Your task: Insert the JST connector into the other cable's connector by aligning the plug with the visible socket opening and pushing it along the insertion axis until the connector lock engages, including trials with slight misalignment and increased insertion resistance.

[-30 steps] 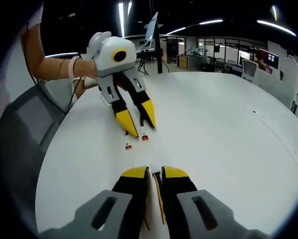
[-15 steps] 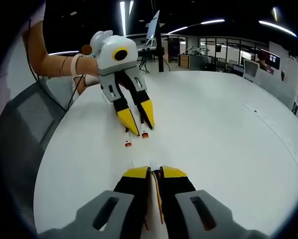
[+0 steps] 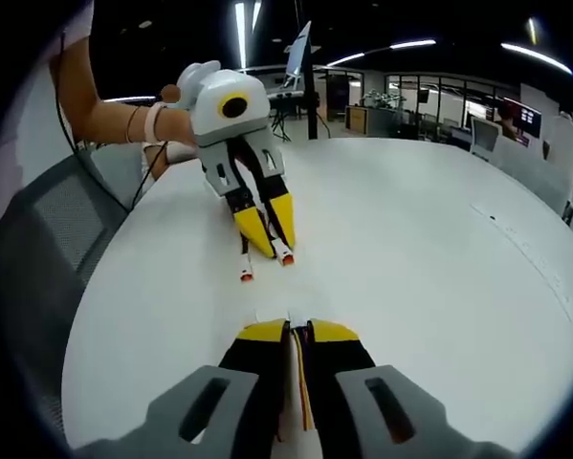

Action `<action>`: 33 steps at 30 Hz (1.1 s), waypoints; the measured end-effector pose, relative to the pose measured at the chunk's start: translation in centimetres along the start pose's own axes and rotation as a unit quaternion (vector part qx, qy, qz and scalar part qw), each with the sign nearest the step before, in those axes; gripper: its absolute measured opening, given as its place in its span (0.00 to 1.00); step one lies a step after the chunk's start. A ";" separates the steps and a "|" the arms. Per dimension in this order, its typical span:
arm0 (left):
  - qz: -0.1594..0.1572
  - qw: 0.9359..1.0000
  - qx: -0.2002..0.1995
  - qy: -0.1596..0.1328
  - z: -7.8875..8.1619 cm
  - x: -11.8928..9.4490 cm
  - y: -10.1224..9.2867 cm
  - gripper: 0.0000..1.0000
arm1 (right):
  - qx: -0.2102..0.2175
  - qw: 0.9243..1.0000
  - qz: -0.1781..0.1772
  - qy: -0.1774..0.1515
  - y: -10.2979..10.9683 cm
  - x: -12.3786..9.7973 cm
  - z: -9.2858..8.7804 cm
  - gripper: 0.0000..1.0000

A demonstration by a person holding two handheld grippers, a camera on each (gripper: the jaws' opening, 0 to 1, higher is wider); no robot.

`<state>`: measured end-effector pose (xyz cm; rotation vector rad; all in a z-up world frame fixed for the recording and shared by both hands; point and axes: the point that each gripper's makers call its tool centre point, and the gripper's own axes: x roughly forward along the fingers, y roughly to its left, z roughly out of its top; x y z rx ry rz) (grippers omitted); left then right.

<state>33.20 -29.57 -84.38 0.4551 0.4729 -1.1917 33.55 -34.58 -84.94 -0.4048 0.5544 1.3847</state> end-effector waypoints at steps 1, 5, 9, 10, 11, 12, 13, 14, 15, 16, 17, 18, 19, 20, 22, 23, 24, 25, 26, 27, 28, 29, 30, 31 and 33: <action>-0.002 1.000 0.001 0.000 0.0 0.0 -0.1 0.00 | 0.000 1.000 0.000 0.000 0.0 0.0 0.0 0.05; -0.007 1.000 0.002 0.003 0.2 0.2 -0.5 0.00 | -0.002 1.000 0.003 0.000 0.2 0.0 0.2 0.04; -0.010 1.000 0.008 0.007 0.2 0.2 -0.4 0.00 | -0.007 1.000 0.002 0.000 0.1 -0.2 0.5 0.04; -0.011 1.000 0.010 0.007 0.3 0.2 -0.4 0.00 | -0.010 1.000 0.003 0.001 0.1 -0.3 0.6 0.04; -0.011 1.000 0.011 0.006 0.4 0.1 -0.3 0.00 | -0.012 1.000 0.003 0.002 0.0 -0.3 0.7 0.04; -0.011 1.000 0.012 0.004 0.6 0.0 -0.2 0.00 | -0.014 1.000 0.003 0.002 0.0 -0.4 0.8 0.04; -0.012 1.000 0.013 0.004 0.7 0.0 -0.2 0.00 | -0.015 1.000 0.003 0.003 0.0 -0.4 0.9 0.04; -0.012 1.000 0.017 0.005 0.9 -0.1 -0.1 0.00 | -0.018 1.000 0.003 0.004 0.1 -0.5 1.0 0.04; -0.012 1.000 0.019 0.007 1.0 -0.1 -0.1 0.00 | -0.021 1.000 0.003 0.005 0.1 -0.6 1.1 0.04; -0.014 1.000 0.022 0.008 1.1 -0.2 0.0 0.00 | -0.022 1.000 0.003 0.005 0.1 -0.6 1.2 0.04; -0.015 1.000 0.023 0.008 1.2 -0.2 0.0 0.00 | -0.025 1.000 0.004 0.006 0.0 -0.7 1.3 0.04; -0.015 1.000 0.025 0.008 1.2 -0.2 0.2 0.00 | -0.027 1.000 0.004 0.006 0.0 -0.7 1.4 0.04; -0.015 0.999 0.028 0.009 1.2 -0.2 0.3 0.00 | -0.030 1.000 0.004 0.006 0.0 -0.7 1.6 0.04; -0.014 0.999 0.032 0.011 1.2 -0.3 0.4 0.00 | -0.030 1.000 0.004 0.007 -0.1 -0.8 1.7 0.04; -0.015 0.999 0.034 0.010 1.5 -0.3 0.5 0.00 | -0.032 0.999 0.005 0.008 0.0 -0.9 2.1 0.04; -0.016 0.999 0.035 0.008 1.7 -0.4 0.6 0.00 | -0.033 0.999 0.005 0.008 0.0 -1.0 2.3 0.04; -0.017 0.999 0.035 0.008 1.8 -0.4 0.6 0.00 | -0.035 0.999 0.005 0.008 0.0 -1.0 2.4 0.04; -0.018 0.999 0.037 0.007 2.0 -0.4 0.6 0.00 | -0.036 0.999 0.005 0.007 0.1 -1.0 2.7 0.04; -0.018 0.999 0.039 0.007 2.0 -0.4 0.7 0.00 | -0.038 0.999 0.004 0.007 0.1 -1.0 2.9 0.04; -0.020 0.999 0.041 0.008 2.1 -0.4 0.7 0.00 | -0.040 0.999 0.006 0.006 0.2 -1.0 3.2 0.04; -0.020 0.999 0.043 0.008 2.2 -0.4 0.7 0.00 | -0.042 0.999 0.007 0.006 0.2 -1.0 3.3 0.04; -0.021 0.999 0.045 0.008 2.3 -0.4 0.7 0.00 | -0.043 0.999 0.008 0.006 0.3 -0.9 3.4 0.04; -0.022 0.999 0.047 0.008 2.4 -0.4 0.7 0.00 | -0.048 0.999 0.009 0.007 0.4 -0.9 3.5 0.04; -0.023 0.999 0.048 0.009 2.5 -0.4 0.7 0.00 | -0.051 0.999 0.010 0.008 0.5 -0.8 3.6 0.04; -0.024 0.998 0.052 0.009 2.7 -0.4 0.7 0.00 | -0.057 0.998 0.014 0.010 0.7 -0.7 3.8 0.04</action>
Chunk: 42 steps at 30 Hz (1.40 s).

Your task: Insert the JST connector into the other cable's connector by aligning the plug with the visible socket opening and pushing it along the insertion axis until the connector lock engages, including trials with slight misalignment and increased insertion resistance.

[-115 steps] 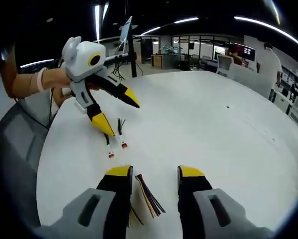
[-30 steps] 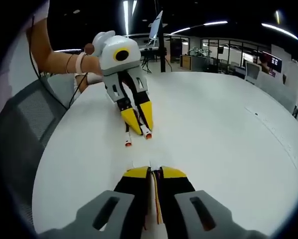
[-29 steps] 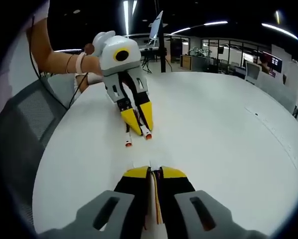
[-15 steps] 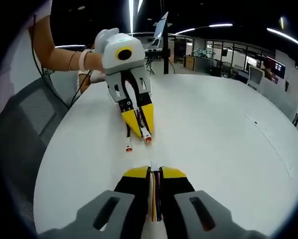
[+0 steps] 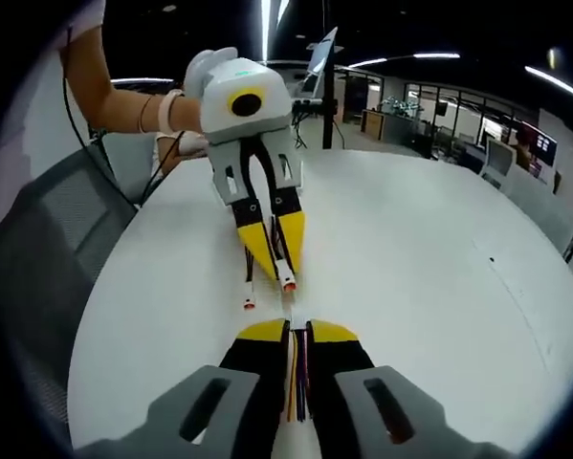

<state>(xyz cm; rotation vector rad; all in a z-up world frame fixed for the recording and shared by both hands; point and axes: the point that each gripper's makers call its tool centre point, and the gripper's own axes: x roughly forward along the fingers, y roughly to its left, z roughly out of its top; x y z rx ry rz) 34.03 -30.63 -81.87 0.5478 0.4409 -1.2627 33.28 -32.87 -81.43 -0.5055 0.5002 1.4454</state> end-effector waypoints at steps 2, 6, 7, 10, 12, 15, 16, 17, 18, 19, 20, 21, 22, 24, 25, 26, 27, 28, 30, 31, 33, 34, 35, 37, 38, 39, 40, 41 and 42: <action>-0.003 1.000 0.005 0.001 0.2 0.0 0.0 0.00 | -0.005 1.000 0.004 0.002 0.1 0.1 0.2 0.04; -0.013 1.000 0.005 0.000 0.6 0.2 -0.3 0.00 | -0.014 1.000 0.009 0.008 0.2 0.3 0.2 0.04; -0.015 1.000 0.005 0.000 0.6 0.2 -0.4 0.00 | -0.016 1.000 0.011 0.010 0.3 0.4 0.2 0.04; -0.019 1.000 0.010 0.005 0.5 0.5 -0.6 0.00 | -0.019 1.000 0.015 0.014 0.5 0.5 0.2 0.04; -0.020 1.000 0.010 0.002 0.7 0.6 -0.6 0.00 | -0.021 0.999 0.019 0.016 0.7 0.7 0.2 0.04; -0.022 1.000 0.014 0.003 0.9 0.7 -0.7 0.00 | -0.029 0.999 0.022 0.024 0.8 0.8 0.1 0.04; -0.023 1.000 0.015 0.003 0.9 0.7 -0.7 0.00 | -0.029 0.999 0.023 0.024 0.8 0.8 0.1 0.04; -0.023 1.000 0.015 0.003 0.9 0.7 -0.7 0.00 | -0.029 0.999 0.023 0.025 0.8 0.8 0.1 0.04; -0.024 1.000 0.016 0.004 1.0 0.7 -0.7 0.00 | -0.029 0.999 0.023 0.024 0.8 0.8 0.1 0.04; -0.024 1.000 0.016 0.004 1.0 0.7 -0.7 0.00 | -0.028 0.999 0.024 0.024 0.8 0.8 0.1 0.04; -0.025 1.000 0.017 0.004 1.0 0.7 -0.7 0.00 | -0.029 0.999 0.024 0.025 0.8 0.8 0.1 0.04; -0.025 1.000 0.017 0.004 1.0 0.7 -0.8 0.00 | -0.029 0.999 0.025 0.025 0.8 0.8 0.1 0.04; -0.025 1.000 0.018 0.004 1.0 0.7 -0.8 0.00 | -0.030 0.999 0.026 0.026 0.8 0.8 0.1 0.04; -0.026 0.999 0.020 0.005 1.0 0.6 -0.8 0.00 | -0.032 0.999 0.027 0.027 0.7 0.8 0.1 0.04; -0.026 0.999 0.020 0.006 1.0 0.6 -0.8 0.00 | -0.031 0.999 0.028 0.027 0.7 0.8 0.1 0.04; -0.026 0.999 0.021 0.006 1.0 0.6 -0.8 0.00 | -0.033 0.999 0.029 0.028 0.7 0.9 0.1 0.04; -0.028 0.999 0.021 0.006 1.0 0.6 -0.8 0.00 | -0.033 0.999 0.030 0.028 0.6 0.9 0.0 0.04; -0.029 0.999 0.021 0.006 1.0 0.6 -0.9 0.00 | -0.033 0.999 0.031 0.029 0.6 0.9 0.0 0.04; -0.032 0.999 0.022 0.007 0.9 0.7 -1.0 0.00 | -0.035 0.998 0.034 0.031 0.6 1.0 -0.1 0.04; -0.033 0.999 0.023 0.009 1.0 0.6 -1.1 0.00 | -0.035 0.998 0.035 0.032 0.6 1.0 -0.2 0.04; -0.036 0.999 0.023 0.011 0.9 0.7 -1.2 0.00 | -0.037 0.998 0.038 0.035 0.6 1.1 -0.3 0.04; -0.037 0.999 0.025 0.012 0.9 0.7 -1.3 0.00 | -0.038 0.998 0.039 0.037 0.7 1.2 -0.3 0.04; -0.039 0.999 0.026 0.013 0.8 0.8 -1.3 0.00 | -0.041 0.998 0.041 0.039 0.8 1.2 -0.3 0.04; -0.041 0.999 0.026 0.015 0.6 0.9 -1.4 0.00 | -0.046 0.997 0.044 0.042 0.9 1.2 -0.5 0.04; -0.043 0.999 0.025 0.016 0.5 0.9 -1.4 0.00 | -0.047 0.997 0.044 0.043 0.8 1.2 -0.7 0.04; -0.046 0.999 0.022 0.017 0.5 1.0 -1.4 0.00 | -0.048 0.997 0.046 0.044 0.9 1.3 -0.7 0.04; -0.047 0.999 0.021 0.017 0.5 1.0 -1.5 0.00 | -0.049 0.997 0.047 0.045 0.9 1.3 -0.7 0.04; -0.050 0.998 0.016 0.017 0.4 1.1 -1.5 0.00 | -0.050 0.997 0.048 0.045 1.0 1.3 -0.7 0.04; -0.052 0.998 0.012 0.018 0.4 1.1 -1.5 0.00 | -0.053 0.996 0.050 0.047 1.0 1.3 -0.8 0.04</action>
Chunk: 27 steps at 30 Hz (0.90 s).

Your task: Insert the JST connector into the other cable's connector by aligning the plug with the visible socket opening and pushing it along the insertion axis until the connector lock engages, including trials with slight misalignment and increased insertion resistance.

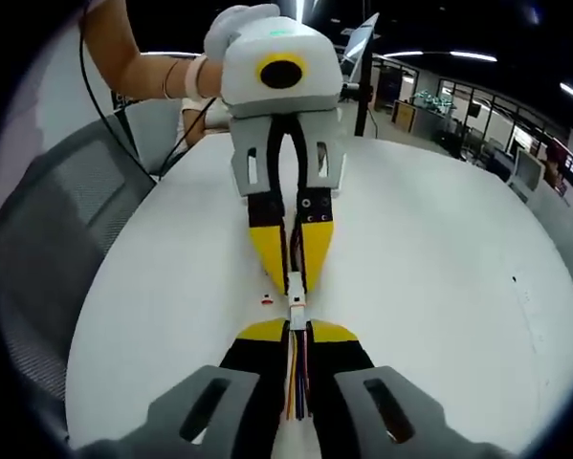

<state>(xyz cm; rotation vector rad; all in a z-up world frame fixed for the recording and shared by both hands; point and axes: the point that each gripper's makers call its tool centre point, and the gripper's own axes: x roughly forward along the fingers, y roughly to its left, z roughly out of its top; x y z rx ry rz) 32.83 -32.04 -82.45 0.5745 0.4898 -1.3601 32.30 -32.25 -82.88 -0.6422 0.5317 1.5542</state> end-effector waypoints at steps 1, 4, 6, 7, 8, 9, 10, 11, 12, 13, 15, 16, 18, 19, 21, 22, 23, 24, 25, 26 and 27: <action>-0.002 1.000 -0.002 0.001 0.0 0.1 0.0 0.00 | -0.001 1.000 0.000 0.001 0.0 0.0 0.0 0.04; -0.006 1.000 -0.002 0.003 0.1 0.2 -0.2 0.00 | -0.005 1.000 0.002 0.002 0.1 0.1 -0.1 0.04; -0.005 1.000 0.000 0.001 0.2 0.2 -0.1 0.00 | -0.005 1.000 0.002 -0.001 0.1 0.1 0.1 0.04; -0.005 1.000 0.001 0.000 0.3 0.3 -0.1 0.00 | -0.004 1.000 0.001 -0.002 0.1 0.1 0.1 0.04; -0.004 1.000 0.003 0.000 0.3 0.3 0.0 0.00 | -0.005 1.000 0.000 -0.002 0.0 0.1 0.1 0.04; -0.003 1.000 0.004 0.000 0.4 0.3 0.0 0.00 | -0.006 1.000 -0.001 -0.002 0.0 0.1 0.1 0.04; -0.003 1.000 0.004 -0.001 0.4 0.3 0.1 0.00 | -0.005 1.000 -0.002 -0.003 -0.1 0.1 0.1 0.04; -0.002 1.000 0.004 -0.002 0.5 0.3 0.1 0.00 | -0.004 1.000 -0.002 -0.004 -0.1 0.0 0.1 0.04; -0.002 1.000 0.008 -0.003 0.5 0.3 0.1 0.00 | -0.005 1.000 -0.003 -0.005 -0.1 0.0 0.1 0.03; -0.002 1.000 0.012 -0.004 0.6 0.2 0.2 0.00 | -0.005 1.000 -0.004 -0.006 -0.1 -0.1 0.2 0.03; 0.003 1.000 0.008 -0.005 0.8 0.2 0.3 0.00 | -0.014 1.000 -0.009 -0.008 -0.2 -0.3 0.2 0.03; 0.003 1.000 0.005 -0.006 0.9 0.2 0.3 0.00 | -0.012 1.000 -0.008 -0.007 -0.2 -0.3 0.3 0.03; 0.004 1.000 0.005 -0.007 0.9 0.3 0.5 0.00 | -0.015 1.000 -0.010 -0.008 -0.2 -0.4 0.3 0.03; 0.005 1.000 0.006 -0.007 1.0 0.3 0.6 0.00 | -0.017 1.000 -0.011 -0.008 -0.2 -0.4 0.3 0.03; 0.008 1.000 0.014 -0.007 1.0 0.4 0.8 0.00 | -0.022 1.000 -0.014 -0.007 -0.3 -0.5 0.3 0.02; 0.008 1.000 0.019 -0.007 1.0 0.4 0.8 0.00 | -0.023 1.000 -0.014 -0.007 -0.3 -0.5 0.3 0.02; 0.008 1.000 0.023 -0.007 1.1 0.4 0.8 0.00 | -0.023 1.000 -0.014 -0.008 -0.3 -0.5 0.4 0.02; 0.008 1.000 0.022 -0.006 1.1 0.4 0.8 0.00 | -0.025 1.000 -0.014 -0.007 -0.3 -0.5 0.4 0.02; 0.007 1.000 0.022 -0.004 1.1 0.4 0.8 0.00 | -0.026 1.000 -0.014 -0.007 -0.3 -0.4 0.5 0.02; 0.007 1.000 0.022 -0.003 1.0 0.4 0.8 0.00 | -0.025 1.000 -0.013 -0.007 -0.3 -0.4 0.5 0.02; 0.007 1.000 0.024 -0.001 1.1 0.4 0.7 0.00 | -0.025 1.000 -0.013 -0.007 -0.3 -0.3 0.5 0.02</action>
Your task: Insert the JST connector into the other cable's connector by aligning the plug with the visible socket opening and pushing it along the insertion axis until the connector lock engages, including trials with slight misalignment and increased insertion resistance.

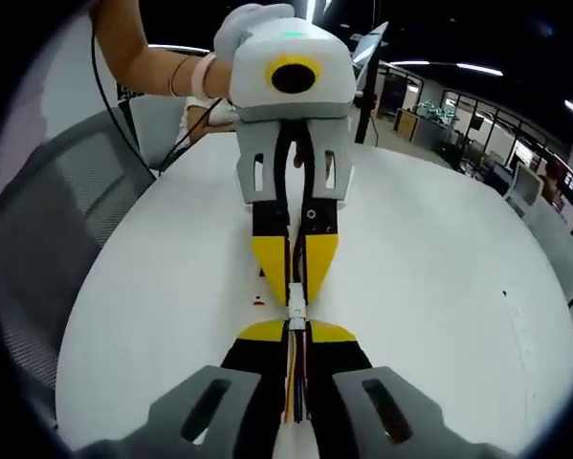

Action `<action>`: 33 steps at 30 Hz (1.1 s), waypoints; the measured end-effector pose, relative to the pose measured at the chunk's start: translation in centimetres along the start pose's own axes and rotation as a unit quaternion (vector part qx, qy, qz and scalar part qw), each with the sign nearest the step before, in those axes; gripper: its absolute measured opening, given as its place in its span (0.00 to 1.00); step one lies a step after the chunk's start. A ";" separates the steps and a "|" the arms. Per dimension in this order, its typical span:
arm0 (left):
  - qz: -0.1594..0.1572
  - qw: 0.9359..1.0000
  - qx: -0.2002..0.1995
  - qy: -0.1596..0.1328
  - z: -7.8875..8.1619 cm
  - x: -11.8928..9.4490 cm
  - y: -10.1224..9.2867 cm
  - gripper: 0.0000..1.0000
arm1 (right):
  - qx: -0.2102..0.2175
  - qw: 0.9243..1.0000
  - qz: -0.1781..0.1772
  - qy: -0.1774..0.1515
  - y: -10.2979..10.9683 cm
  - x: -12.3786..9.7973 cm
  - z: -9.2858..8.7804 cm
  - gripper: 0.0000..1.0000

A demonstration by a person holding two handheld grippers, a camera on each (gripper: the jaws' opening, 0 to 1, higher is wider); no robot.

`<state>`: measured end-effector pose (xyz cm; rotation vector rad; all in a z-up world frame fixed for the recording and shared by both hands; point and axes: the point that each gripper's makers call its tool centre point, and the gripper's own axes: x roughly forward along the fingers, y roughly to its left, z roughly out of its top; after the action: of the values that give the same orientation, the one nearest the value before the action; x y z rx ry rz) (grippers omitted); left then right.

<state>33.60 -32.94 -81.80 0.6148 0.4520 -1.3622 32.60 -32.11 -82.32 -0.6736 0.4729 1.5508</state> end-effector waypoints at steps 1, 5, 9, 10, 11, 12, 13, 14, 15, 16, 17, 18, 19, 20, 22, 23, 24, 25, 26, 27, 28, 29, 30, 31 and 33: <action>0.000 1.000 0.001 0.003 -0.1 0.0 0.0 0.00 | 0.001 1.000 0.001 0.000 0.1 0.1 0.1 0.02; 0.000 1.000 -0.007 0.006 -0.4 0.1 -0.1 0.00 | 0.000 1.000 0.005 0.002 0.1 0.6 0.1 0.02; 0.000 1.000 -0.010 0.006 -0.5 0.0 0.1 0.00 | 0.001 1.000 0.005 0.003 -0.2 0.6 -0.1 0.02; 0.000 1.000 -0.010 0.006 -0.5 0.0 0.2 0.00 | 0.001 1.000 0.005 0.003 -0.3 0.6 -0.1 0.02; 0.003 1.000 -0.005 0.004 -0.5 0.0 0.3 0.00 | 0.001 1.000 0.005 0.002 -0.6 0.6 -0.2 0.02; 0.003 1.000 -0.004 0.002 -0.5 0.0 0.4 0.00 | 0.004 1.000 0.007 0.000 -0.8 0.6 -0.3 0.02; 0.002 1.000 -0.005 0.001 -0.6 0.0 0.4 0.00 | 0.009 1.000 0.012 -0.004 -0.8 0.6 -0.3 0.02; 0.003 1.000 -0.009 -0.001 -0.6 0.1 0.5 0.00 | 0.010 1.000 0.014 -0.003 -0.8 0.6 -0.4 0.02; 0.004 1.000 -0.009 -0.001 -0.7 0.2 0.5 0.00 | 0.008 1.000 0.015 -0.003 -1.3 0.6 -0.6 0.02; 0.004 1.000 -0.009 0.000 -0.8 0.3 0.5 0.00 | 0.009 1.000 0.016 -0.002 -1.3 0.7 -0.7 0.02; 0.003 1.000 -0.008 0.001 -0.8 0.4 0.5 0.00 | 0.007 1.000 0.017 -0.001 -1.3 0.8 -0.8 0.02; 0.003 1.000 -0.007 0.002 -1.0 0.5 0.5 0.00 | 0.007 1.000 0.018 0.001 -1.3 0.9 -0.9 0.02; 0.003 1.000 -0.008 0.002 -1.1 0.6 0.6 0.00 | 0.007 1.000 0.019 0.002 -1.2 1.0 -1.0 0.02; 0.002 1.000 -0.011 0.001 -1.3 0.7 0.6 0.00 | 0.010 1.000 0.021 0.002 -1.2 1.0 -1.1 0.02; 0.002 1.000 -0.013 0.000 -1.4 0.8 0.7 0.00 | 0.014 1.000 0.024 0.002 -1.4 1.2 -1.4 0.02; 0.002 1.000 -0.014 -0.001 -1.5 0.8 0.7 0.00 | 0.016 1.000 0.024 0.002 -1.5 1.3 -1.5 0.02; 0.002 1.000 -0.016 -0.001 -1.6 0.8 0.8 0.00 | 0.017 1.000 0.024 0.003 -1.6 1.3 -1.6 0.02; 0.002 1.000 -0.018 -0.002 -1.7 0.8 0.9 0.00 | 0.021 0.999 0.024 0.003 -1.5 1.4 -1.6 0.02; 0.000 1.000 -0.023 -0.003 -1.8 0.9 0.9 0.00 | 0.021 0.999 0.025 0.004 -1.5 1.4 -1.7 0.03; -0.002 0.999 -0.032 -0.004 -1.9 0.9 0.8 0.00 | 0.023 0.999 0.026 0.007 -1.5 1.6 -1.8 0.03; -0.003 0.999 -0.033 -0.003 -1.9 1.0 0.9 0.00 | 0.024 0.999 0.026 0.008 -1.5 1.6 -1.8 0.03; -0.003 1.000 -0.029 -0.002 -2.0 1.0 0.8 0.00 | 0.026 0.999 0.026 0.011 -1.5 1.7 -1.8 0.03; -0.003 1.000 -0.027 -0.002 -2.0 1.1 0.8 0.00 | 0.024 0.999 0.026 0.013 -1.5 1.7 -1.9 0.03; -0.005 1.000 -0.026 0.000 -2.1 1.1 0.8 0.00 | 0.026 0.999 0.026 0.014 -1.6 1.8 -2.0 0.03; -0.005 1.000 -0.028 0.000 -2.3 1.2 0.9 0.00 | 0.027 0.999 0.026 0.015 -1.7 1.9 -2.2 0.03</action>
<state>34.81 -32.29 -84.14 0.5679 0.4920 -1.3547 34.52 -31.96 -85.02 -0.6479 0.5569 1.5723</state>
